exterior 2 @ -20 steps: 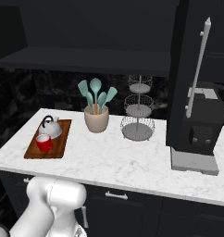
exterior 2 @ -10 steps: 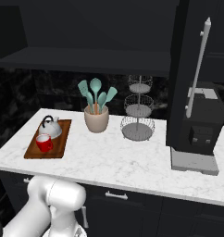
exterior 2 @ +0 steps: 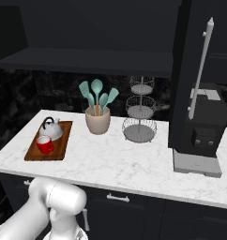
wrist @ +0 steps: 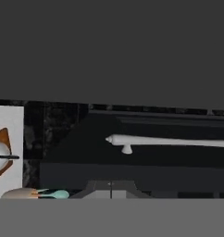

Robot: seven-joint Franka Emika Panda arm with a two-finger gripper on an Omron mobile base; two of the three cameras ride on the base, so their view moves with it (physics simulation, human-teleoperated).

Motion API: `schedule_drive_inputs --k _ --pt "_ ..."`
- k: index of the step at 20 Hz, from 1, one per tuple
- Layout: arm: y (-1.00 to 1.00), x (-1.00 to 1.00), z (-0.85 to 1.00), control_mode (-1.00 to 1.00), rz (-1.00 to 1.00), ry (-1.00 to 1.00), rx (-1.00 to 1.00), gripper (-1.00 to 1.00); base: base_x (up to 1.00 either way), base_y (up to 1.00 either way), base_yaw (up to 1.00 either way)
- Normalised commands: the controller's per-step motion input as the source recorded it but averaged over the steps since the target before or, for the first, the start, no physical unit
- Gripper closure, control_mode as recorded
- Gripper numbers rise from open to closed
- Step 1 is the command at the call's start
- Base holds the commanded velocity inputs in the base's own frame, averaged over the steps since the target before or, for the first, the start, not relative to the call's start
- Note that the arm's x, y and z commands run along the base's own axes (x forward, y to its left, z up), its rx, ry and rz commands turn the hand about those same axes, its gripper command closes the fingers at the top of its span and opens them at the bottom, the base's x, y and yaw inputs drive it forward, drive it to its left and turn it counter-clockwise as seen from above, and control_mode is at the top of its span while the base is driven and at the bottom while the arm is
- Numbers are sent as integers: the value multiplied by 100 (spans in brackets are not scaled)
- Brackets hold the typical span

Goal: Pick the kettle from the counter and place it on the tray. Then pick the mug from the cabinet and place it on the tray. Then close the cabinet doors.

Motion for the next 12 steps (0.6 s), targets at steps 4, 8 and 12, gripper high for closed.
schedule_drive_inputs --k 4,8,12 --pt "0 50 0 -100 0 0 0 100 0 0 0" --pt "3 52 -1 -100 0 0 0 100 0 0 0" --pt "12 51 -5 -100 0 0 0 100 0 0 0"
